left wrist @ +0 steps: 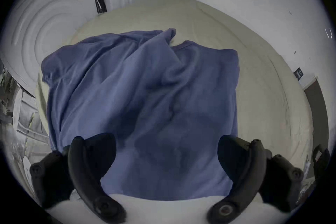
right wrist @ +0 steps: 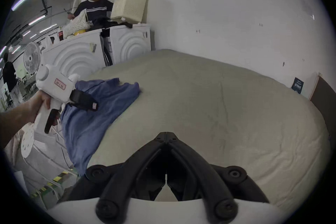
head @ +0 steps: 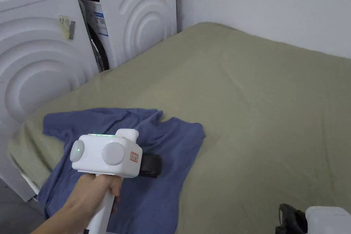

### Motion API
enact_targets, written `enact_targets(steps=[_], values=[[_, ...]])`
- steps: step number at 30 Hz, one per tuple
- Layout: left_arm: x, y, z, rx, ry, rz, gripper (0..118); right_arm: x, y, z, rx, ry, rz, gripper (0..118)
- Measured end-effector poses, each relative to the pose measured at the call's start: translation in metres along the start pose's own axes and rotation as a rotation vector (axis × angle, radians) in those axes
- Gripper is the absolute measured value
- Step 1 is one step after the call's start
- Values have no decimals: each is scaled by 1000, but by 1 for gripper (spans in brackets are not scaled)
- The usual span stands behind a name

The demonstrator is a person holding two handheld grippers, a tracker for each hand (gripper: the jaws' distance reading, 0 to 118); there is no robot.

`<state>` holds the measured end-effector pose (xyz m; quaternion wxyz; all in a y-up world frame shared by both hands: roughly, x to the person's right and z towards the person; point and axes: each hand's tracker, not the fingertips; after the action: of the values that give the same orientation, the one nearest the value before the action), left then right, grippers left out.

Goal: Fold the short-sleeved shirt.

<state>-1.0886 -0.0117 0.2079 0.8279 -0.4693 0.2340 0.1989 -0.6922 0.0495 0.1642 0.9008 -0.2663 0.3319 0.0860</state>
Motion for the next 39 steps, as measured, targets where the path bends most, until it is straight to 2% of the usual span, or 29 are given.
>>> enact_targets(steps=[4, 6, 7, 8, 9, 10, 15, 16, 22, 25, 27, 32, 36, 39], values=[[7, -8, -8, -50, 6, -15, 114, -2, -2, -1, -13, 3, 4, 2], [8, -8, -18, -123, 24, -31, 105, -3, -1, 3, -12, 6, -4, 2], [12, -11, -18, -94, 81, -59, 97, -3, -1, 7, -10, 9, -4, 2], [16, -13, -13, -55, 119, -130, 79, -2, 0, 11, -7, 8, -2, 2], [12, -9, -19, -18, 101, -122, 46, 0, 0, 15, -3, 6, 2, 2], [12, -7, -12, 5, 98, -94, 4, 3, 0, 21, 0, 2, 6, 2], [15, -13, 13, 67, 156, -96, 4, 28, -2, 56, 12, -38, -35, 2], [21, -14, 21, 20, 124, -93, 4, 35, -3, 66, 21, -64, -43, 2], [85, -2, 108, 217, 60, -206, 4, 86, -11, 127, 81, -195, -86, 2], [133, 18, 129, 243, -43, -251, 4, 114, -17, 159, 99, -257, -108, 2], [182, 24, 144, 254, -113, -325, 4, 133, -23, 180, 115, -322, -111, 2], [321, 24, 165, 293, -316, -501, 4, 177, -38, 223, 128, -448, -190, 2], [446, -9, 177, 287, -466, -675, 4, 209, -51, 248, 118, -546, -224, 2], [519, -38, 164, 251, -564, -735, 4, 233, -60, 259, 115, -589, -264, 2]])
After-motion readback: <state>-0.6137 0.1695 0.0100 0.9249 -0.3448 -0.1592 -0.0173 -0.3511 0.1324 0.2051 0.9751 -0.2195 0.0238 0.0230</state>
